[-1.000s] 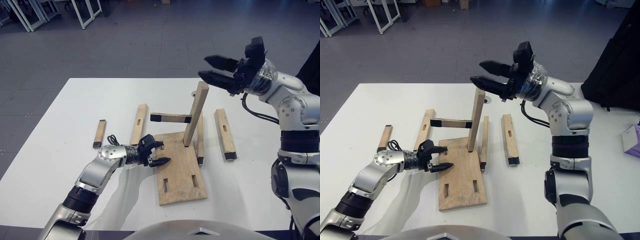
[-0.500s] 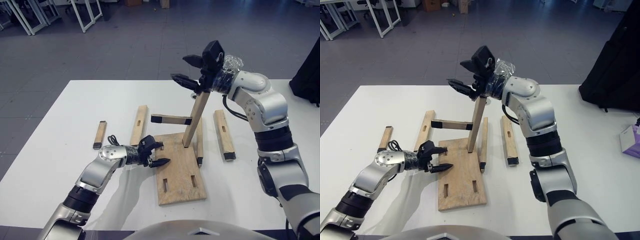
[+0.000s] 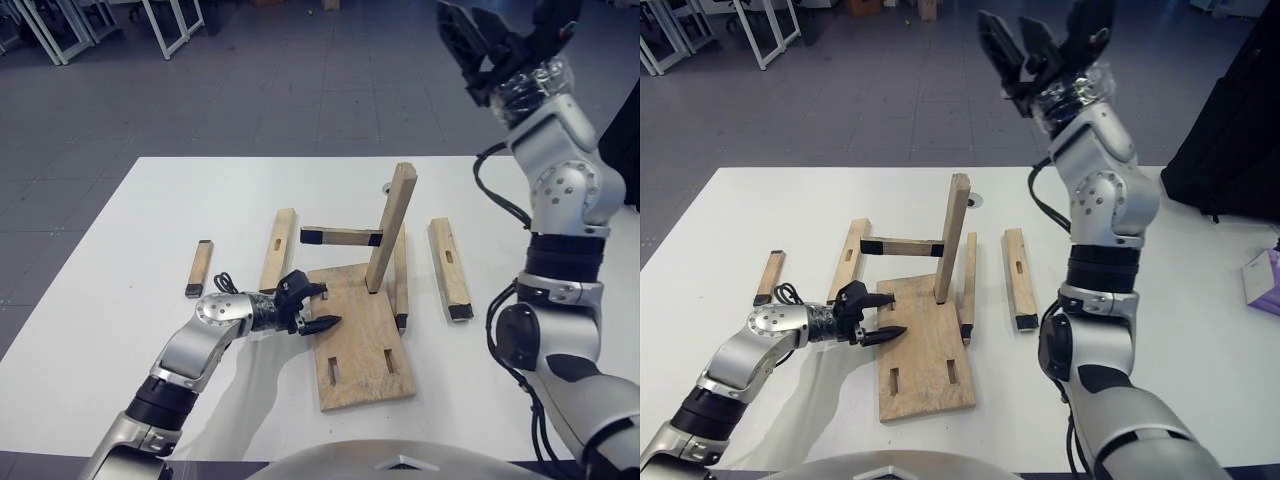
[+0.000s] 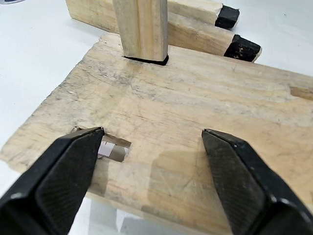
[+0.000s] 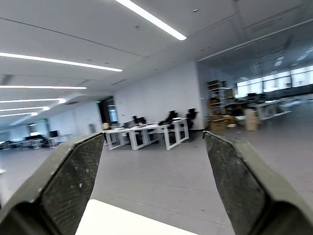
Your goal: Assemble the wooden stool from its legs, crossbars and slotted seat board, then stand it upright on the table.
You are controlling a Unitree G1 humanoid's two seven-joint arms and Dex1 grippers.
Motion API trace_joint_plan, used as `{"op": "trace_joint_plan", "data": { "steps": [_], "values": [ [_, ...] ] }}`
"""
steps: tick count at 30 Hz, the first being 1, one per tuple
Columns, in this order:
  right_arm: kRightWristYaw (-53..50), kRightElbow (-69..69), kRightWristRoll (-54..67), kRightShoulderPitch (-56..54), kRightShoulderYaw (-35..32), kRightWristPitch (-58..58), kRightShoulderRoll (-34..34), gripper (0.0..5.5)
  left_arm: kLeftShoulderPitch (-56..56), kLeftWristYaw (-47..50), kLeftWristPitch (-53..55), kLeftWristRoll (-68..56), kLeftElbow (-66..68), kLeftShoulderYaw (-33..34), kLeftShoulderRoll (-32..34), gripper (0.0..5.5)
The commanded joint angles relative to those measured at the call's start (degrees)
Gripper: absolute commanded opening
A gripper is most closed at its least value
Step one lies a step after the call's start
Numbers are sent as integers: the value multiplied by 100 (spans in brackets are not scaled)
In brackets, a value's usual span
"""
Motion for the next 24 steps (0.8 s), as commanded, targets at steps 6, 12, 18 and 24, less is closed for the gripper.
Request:
{"op": "trace_joint_plan", "data": {
  "steps": [6,12,18,24],
  "values": [
    [-1091,-2091,-1076,3418,1076,1099,-26,370,671,752,416,-399,-1112,729,-205,372],
    [-871,-2724,-1670,4080,2367,1566,-361,370,800,1004,558,-427,-1352,754,-270,372],
    [-664,-2348,-2242,3920,3016,1578,-564,370,742,1002,479,-280,-1210,560,-249,372],
    [-574,-2112,-2567,4013,2934,1513,-835,370,820,1055,414,-191,-1199,495,-273,372]
  ]
}}
